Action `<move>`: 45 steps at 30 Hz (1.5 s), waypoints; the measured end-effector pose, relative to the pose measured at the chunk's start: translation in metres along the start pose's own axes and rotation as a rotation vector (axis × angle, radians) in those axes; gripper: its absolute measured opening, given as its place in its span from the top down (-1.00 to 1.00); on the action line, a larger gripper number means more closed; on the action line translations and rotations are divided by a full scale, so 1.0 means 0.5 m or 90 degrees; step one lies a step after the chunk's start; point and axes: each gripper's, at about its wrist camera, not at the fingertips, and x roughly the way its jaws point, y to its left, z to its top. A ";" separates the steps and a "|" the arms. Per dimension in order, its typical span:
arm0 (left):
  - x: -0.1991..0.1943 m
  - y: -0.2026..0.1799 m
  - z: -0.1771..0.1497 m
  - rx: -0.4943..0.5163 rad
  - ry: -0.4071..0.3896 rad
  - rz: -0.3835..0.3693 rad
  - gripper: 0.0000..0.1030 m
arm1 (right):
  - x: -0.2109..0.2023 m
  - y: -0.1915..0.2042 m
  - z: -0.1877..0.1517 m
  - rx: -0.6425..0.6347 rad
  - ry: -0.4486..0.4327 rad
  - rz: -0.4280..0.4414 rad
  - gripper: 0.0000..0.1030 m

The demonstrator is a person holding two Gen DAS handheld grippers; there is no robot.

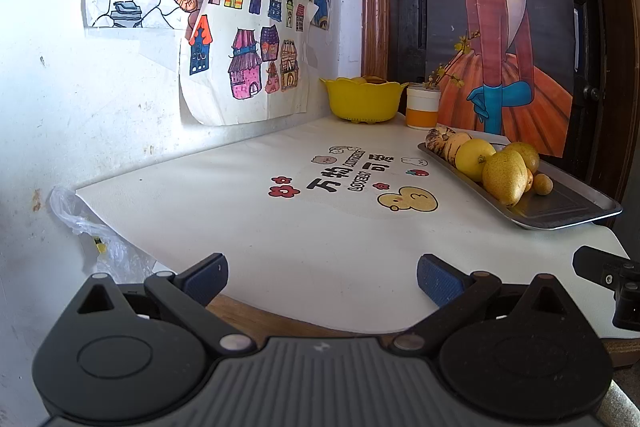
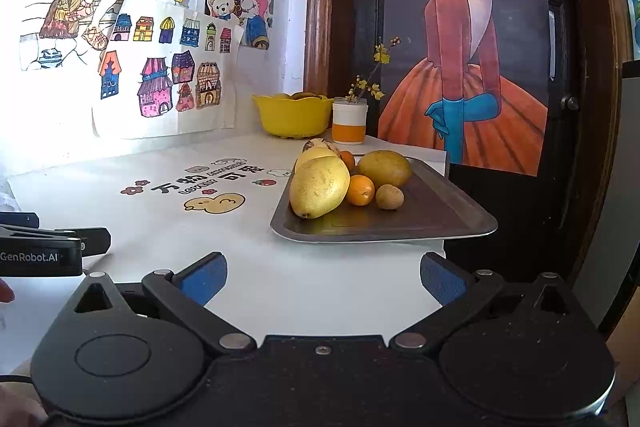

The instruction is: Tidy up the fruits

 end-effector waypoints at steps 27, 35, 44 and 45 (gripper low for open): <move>-0.001 0.001 0.000 0.000 0.000 0.000 -0.99 | -0.002 0.003 0.000 0.001 0.000 0.000 -0.99; -0.002 0.000 0.000 0.000 0.000 0.000 -0.99 | -0.002 0.004 0.000 0.001 -0.001 -0.001 -0.99; -0.002 -0.002 -0.001 0.005 -0.001 0.001 -0.99 | -0.002 0.005 0.000 0.001 -0.001 -0.001 -0.99; -0.003 -0.003 -0.001 0.007 -0.002 0.001 -0.99 | -0.002 0.005 0.000 0.001 0.000 -0.001 -0.99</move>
